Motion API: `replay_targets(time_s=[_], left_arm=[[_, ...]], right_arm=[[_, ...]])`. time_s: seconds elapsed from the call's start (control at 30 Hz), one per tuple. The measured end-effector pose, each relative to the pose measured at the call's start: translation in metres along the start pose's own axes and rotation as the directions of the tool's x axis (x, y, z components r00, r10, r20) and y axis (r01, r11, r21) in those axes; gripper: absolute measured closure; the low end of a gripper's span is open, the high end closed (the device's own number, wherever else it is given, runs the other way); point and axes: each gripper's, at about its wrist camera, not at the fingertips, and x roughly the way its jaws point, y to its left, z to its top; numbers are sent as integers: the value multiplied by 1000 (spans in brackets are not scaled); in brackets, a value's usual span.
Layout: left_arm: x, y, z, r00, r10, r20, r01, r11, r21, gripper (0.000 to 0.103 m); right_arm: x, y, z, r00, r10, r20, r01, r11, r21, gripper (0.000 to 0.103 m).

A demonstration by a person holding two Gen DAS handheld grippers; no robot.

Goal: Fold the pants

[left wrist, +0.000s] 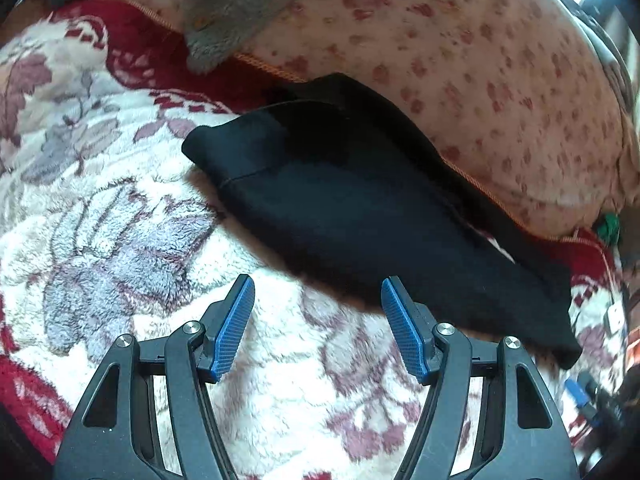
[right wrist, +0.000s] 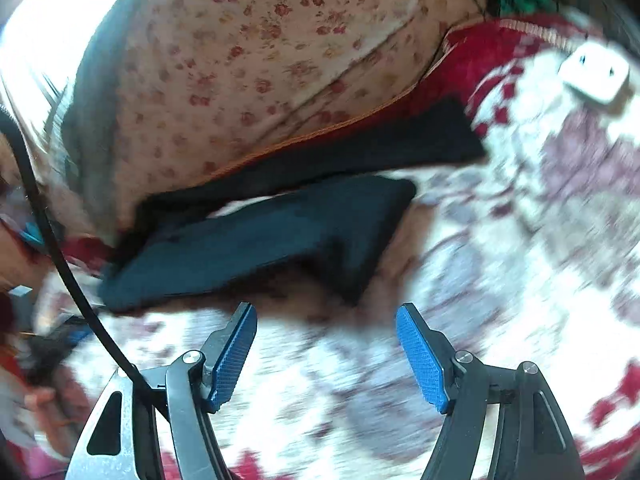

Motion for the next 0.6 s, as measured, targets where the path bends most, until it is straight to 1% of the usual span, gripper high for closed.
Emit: replay_targets(time_s=[0.03, 0.1, 0.17, 0.2, 0.27, 0.3, 0.37, 0.4, 0.43, 0.47, 0.5, 0.57, 0.6], left_arm=[[3, 1, 2, 1000, -1, -5, 1, 1000, -11, 37], [7, 3, 4, 1000, -12, -8, 12, 1000, -29, 37], [12, 2, 6, 1000, -20, -10, 20, 999, -38, 37], [14, 0, 6, 1000, -19, -11, 18, 999, -38, 37], [18, -4, 9, 1000, -18, -10, 17, 999, -34, 37], [20, -6, 11, 1000, -15, -8, 14, 999, -31, 37], [24, -9, 14, 1000, -15, -9, 15, 1000, -27, 37], [27, -12, 16, 1000, -12, -12, 11, 1000, -24, 37], [30, -13, 18, 1000, -9, -13, 9, 1000, -22, 37], [32, -14, 19, 1000, -7, -13, 7, 1000, -23, 37], [34, -15, 21, 1000, -6, -11, 6, 1000, -26, 37], [38, -16, 24, 1000, -3, -10, 3, 999, -33, 37], [39, -16, 25, 1000, -5, -7, 5, 999, -36, 37]], right_arm=[[4, 1, -2, 998, 54, -15, -53, 998, 39, 32], [16, 6, -3, 990, 135, -37, -131, 985, 112, 32], [28, 13, -1, 982, 182, -42, -173, 972, 156, 32], [27, 14, 1, 978, 208, -18, -202, 966, 159, 33], [35, 17, 7, 978, 211, -8, -207, 966, 153, 36], [38, 17, 11, 978, 207, -17, -201, 966, 159, 37], [42, 19, 22, 983, 178, -54, -163, 964, 211, 40], [43, 9, 24, 981, 176, -85, -150, 956, 254, 43], [45, 3, 27, 979, 175, -102, -141, 949, 283, 45], [46, 4, 30, 979, 178, -95, -142, 942, 304, 46], [49, 5, 35, 980, 180, -85, -144, 937, 318, 49], [55, 6, 39, 978, 202, -51, -176, 932, 316, 57], [59, 5, 43, 977, 209, -30, -190, 932, 308, 63]])
